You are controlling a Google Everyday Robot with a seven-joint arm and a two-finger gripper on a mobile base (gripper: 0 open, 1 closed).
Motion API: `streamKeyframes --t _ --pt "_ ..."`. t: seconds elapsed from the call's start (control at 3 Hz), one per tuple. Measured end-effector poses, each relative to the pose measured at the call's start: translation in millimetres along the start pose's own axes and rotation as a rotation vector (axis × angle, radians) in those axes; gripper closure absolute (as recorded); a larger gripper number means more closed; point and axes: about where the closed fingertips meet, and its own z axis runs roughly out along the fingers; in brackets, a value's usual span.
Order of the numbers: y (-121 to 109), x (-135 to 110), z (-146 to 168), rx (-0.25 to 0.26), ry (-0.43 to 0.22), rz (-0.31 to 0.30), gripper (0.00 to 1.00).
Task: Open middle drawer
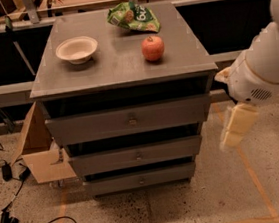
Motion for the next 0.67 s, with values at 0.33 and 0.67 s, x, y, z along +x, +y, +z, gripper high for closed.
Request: streamKeyframes --t 0.33,0.67 --pt "5.0 -7.0 94.8 -0.064 -0.092 -0.07 0.0" --pt "5.3 -7.1 94.4 -0.064 -0.091 -0.07 0.0"
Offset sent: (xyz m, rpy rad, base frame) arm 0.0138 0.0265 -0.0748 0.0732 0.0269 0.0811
